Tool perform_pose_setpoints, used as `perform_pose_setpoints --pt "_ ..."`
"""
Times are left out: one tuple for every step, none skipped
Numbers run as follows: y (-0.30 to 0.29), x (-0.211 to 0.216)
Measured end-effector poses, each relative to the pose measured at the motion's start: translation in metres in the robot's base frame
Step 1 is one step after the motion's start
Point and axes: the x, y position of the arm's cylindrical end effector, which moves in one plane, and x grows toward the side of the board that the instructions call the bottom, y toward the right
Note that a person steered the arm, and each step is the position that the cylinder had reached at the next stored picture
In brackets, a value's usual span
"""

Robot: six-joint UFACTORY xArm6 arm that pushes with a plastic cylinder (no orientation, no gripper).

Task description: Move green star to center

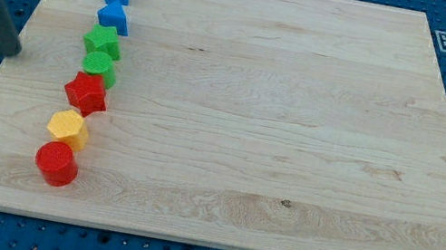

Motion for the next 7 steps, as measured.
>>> perform_pose_setpoints --pt "0.0 -0.007" --pt "0.031 -0.007" --pt "0.07 -0.007" --pt "0.107 -0.007" --pt "0.136 -0.004" --pt "0.169 -0.004" --pt "0.208 -0.003"
